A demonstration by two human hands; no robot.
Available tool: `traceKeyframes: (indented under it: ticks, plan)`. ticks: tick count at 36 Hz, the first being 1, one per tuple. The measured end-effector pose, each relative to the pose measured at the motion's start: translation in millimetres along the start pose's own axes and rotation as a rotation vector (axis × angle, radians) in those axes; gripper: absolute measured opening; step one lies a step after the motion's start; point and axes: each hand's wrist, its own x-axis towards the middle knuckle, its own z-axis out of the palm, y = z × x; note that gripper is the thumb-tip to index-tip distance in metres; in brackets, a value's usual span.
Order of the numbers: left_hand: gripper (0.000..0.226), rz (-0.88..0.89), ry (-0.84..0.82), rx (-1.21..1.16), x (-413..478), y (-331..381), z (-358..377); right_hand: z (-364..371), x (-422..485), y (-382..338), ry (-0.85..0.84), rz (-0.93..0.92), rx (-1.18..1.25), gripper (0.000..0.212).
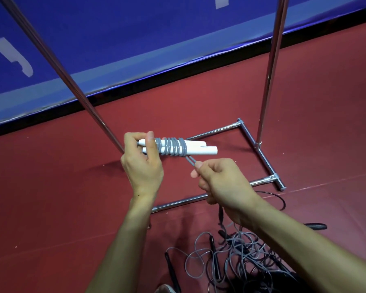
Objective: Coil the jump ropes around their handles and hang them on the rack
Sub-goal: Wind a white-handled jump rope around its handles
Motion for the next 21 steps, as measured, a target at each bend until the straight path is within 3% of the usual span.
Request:
traceKeyframes:
  ticks: [5, 8, 11, 14, 21]
  plan:
    - [0.024, 0.108, -0.076, 0.008, -1.4, 9.3, -5.5, -10.2, 2.4, -4.3, 0.074, -0.017, -0.277, 0.036]
    - [0.022, 0.17, -0.145, -0.019, -3.7, 10.2, -7.9, -17.5, -1.4, -8.0, 0.115, -0.082, -0.476, 0.018]
    - [0.025, 0.209, -0.175, 0.006, -6.9, 7.4, -8.8, -18.0, -8.8, -13.1, 0.096, -0.074, -0.609, 0.03]
    - [0.02, 0.239, -0.204, 0.011, -8.2, 8.4, -8.4, -19.2, -10.5, -15.9, 0.127, -0.18, -0.782, 0.014]
    - [0.013, 0.193, -0.258, -0.036, -6.6, 12.1, -9.6, -32.7, -0.5, -21.6, 0.14, -0.209, -0.851, 0.018]
